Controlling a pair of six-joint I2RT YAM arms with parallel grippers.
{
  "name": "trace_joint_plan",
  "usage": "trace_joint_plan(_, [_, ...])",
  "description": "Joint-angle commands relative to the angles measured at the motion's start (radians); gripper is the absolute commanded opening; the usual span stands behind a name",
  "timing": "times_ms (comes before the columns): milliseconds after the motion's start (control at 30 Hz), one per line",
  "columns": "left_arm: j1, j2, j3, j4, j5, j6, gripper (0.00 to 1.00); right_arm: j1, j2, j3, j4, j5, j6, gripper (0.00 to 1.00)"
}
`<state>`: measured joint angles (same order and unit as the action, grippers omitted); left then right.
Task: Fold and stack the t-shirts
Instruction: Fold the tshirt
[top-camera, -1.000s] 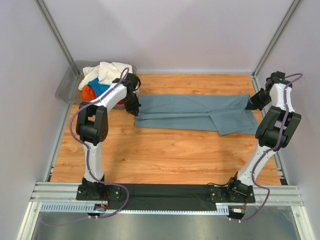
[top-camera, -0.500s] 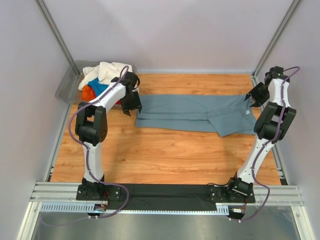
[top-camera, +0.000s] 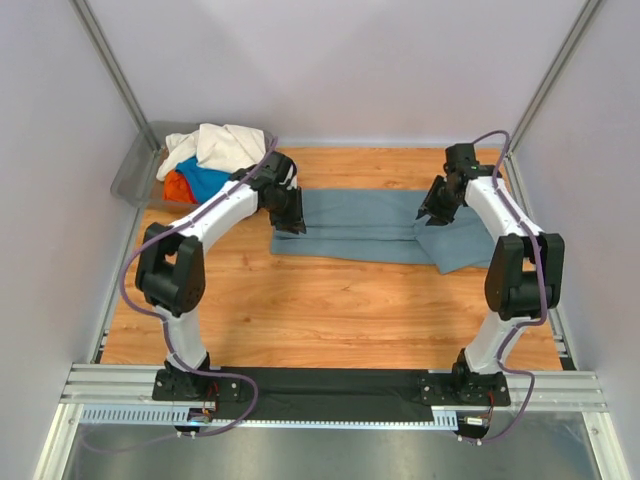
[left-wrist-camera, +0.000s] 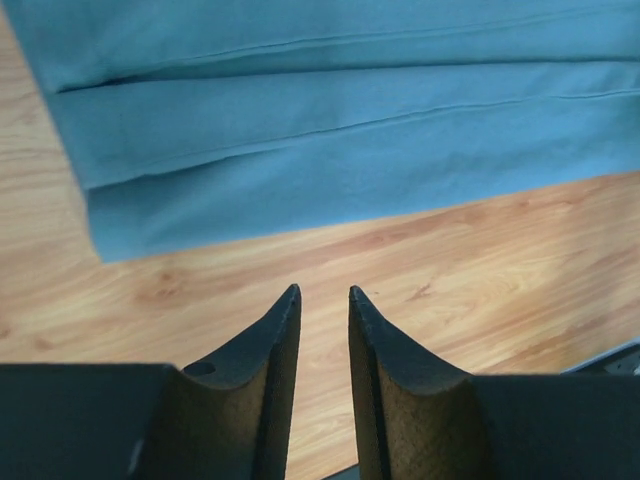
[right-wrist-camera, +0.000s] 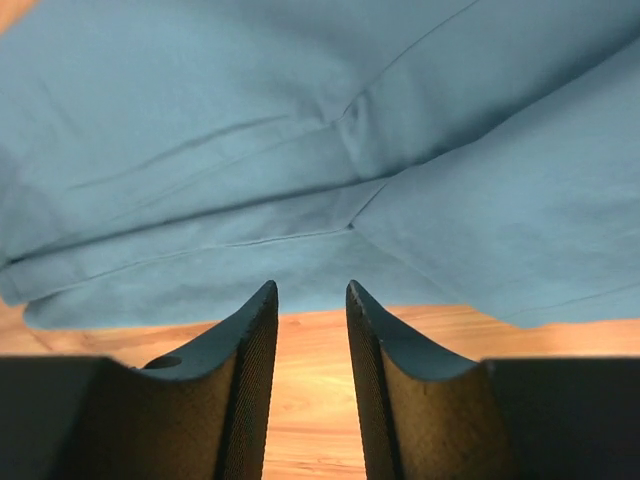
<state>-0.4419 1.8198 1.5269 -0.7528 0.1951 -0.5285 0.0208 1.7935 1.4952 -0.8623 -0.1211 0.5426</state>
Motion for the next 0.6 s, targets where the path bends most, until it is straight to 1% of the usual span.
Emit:
trace_joint_plan(0, [0.006,0.088,0.021,0.075,0.087,0.021,0.33,0.043,0.016,-0.038,0.069,0.050,0.042,0.34])
trace_joint_plan(33, [0.006,0.108,0.036,0.072,0.092,0.018,0.33,0.077,0.023,-0.039,0.065,0.064,0.037,0.33])
trace_joint_plan(67, [0.006,0.149,0.074,0.067,0.089,0.019,0.33,0.093,0.029,-0.047,0.063,0.090,0.037,0.25])
trace_joint_plan(167, [0.008,0.217,0.130,0.040,0.089,0.018,0.30,0.137,0.038,-0.069,0.075,0.100,0.048,0.10])
trace_joint_plan(300, [0.008,0.251,0.133,0.024,0.066,0.013,0.27,0.177,0.040,-0.102,0.074,0.120,0.056,0.04])
trace_joint_plan(333, [0.008,0.256,0.128,0.026,0.061,0.015,0.27,0.180,0.038,-0.110,0.072,0.162,0.054,0.04])
trace_joint_plan(567, [0.012,0.277,0.095,0.017,0.033,0.024,0.22,0.183,0.053,-0.164,0.111,0.201,0.065,0.03])
